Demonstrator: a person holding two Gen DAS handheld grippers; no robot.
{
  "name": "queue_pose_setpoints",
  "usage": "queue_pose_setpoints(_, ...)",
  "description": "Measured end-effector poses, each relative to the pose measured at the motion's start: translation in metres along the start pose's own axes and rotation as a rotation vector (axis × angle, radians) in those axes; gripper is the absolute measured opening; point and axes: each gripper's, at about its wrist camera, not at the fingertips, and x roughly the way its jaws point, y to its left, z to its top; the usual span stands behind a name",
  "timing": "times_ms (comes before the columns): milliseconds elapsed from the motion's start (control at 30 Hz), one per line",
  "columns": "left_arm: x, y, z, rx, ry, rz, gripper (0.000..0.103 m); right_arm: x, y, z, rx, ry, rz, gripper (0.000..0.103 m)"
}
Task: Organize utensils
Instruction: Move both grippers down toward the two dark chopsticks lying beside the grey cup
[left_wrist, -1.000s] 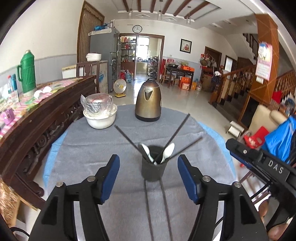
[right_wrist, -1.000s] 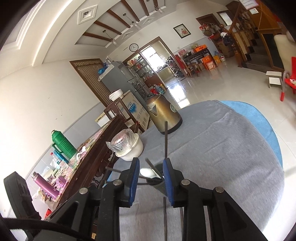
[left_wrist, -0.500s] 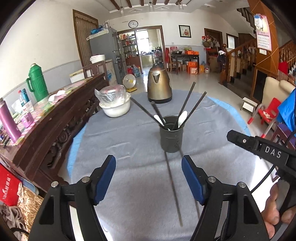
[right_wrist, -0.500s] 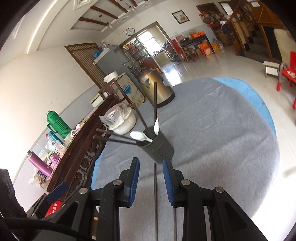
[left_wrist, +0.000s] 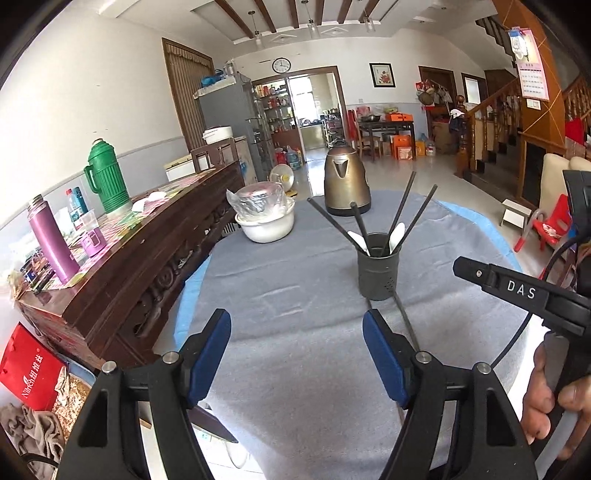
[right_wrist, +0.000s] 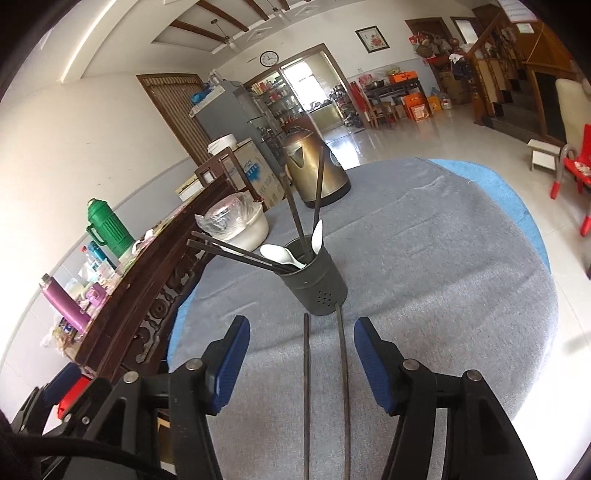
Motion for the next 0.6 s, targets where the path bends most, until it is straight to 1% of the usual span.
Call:
queue_pose_setpoints(67, 0.001, 0.003, -0.002, -0.006, -0.004, 0.007, 0.075, 0.000, 0.003, -0.001, -0.010, -0.005, -0.009, 0.060)
queue_pose_setpoints(133, 0.001, 0.006, -0.004, -0.012, -0.002, 0.010, 0.075, 0.002, 0.006, -0.002, -0.018, -0.005, -0.014, 0.054)
queue_pose_setpoints(167, 0.002, 0.007, -0.004, -0.016, 0.001, 0.012, 0.075, 0.004, 0.007, -0.002, -0.021, 0.000, -0.013, 0.054)
queue_pose_setpoints(233, 0.003, 0.010, -0.004, -0.025, 0.004, 0.014, 0.075, 0.007, 0.008, -0.004, -0.024, 0.007, -0.011, 0.044)
queue_pose_setpoints(600, 0.010, 0.017, -0.006, -0.043, 0.019, 0.027, 0.075, 0.015, 0.018, -0.010, -0.056, 0.045, -0.009, 0.043)
